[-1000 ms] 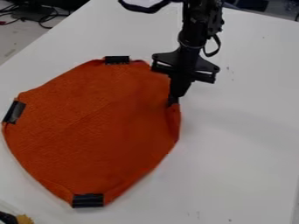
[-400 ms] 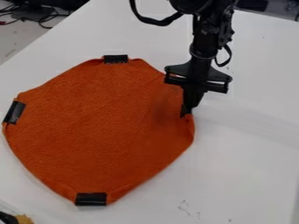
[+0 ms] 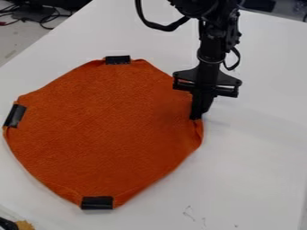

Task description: Unfold the cloth from bottom left to right

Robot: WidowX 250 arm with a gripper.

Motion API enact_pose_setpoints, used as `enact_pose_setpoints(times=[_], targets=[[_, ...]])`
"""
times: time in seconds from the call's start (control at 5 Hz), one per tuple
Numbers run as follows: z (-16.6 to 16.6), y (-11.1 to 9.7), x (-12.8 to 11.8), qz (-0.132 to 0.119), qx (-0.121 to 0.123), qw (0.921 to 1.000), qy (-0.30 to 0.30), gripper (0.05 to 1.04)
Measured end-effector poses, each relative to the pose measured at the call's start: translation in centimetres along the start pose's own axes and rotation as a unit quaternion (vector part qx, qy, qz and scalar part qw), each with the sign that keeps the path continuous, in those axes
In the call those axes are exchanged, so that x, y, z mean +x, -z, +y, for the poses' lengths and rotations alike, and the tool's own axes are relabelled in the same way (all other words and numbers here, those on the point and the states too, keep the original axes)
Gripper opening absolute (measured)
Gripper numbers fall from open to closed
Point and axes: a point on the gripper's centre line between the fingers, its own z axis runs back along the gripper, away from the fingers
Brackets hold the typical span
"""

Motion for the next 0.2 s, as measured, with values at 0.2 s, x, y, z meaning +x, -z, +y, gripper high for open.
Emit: enact_pose_setpoints(times=[0.2], targets=[[-0.14, 0.11, 0.03, -0.004, -0.006, 1.0000, 0.000, 0.052]])
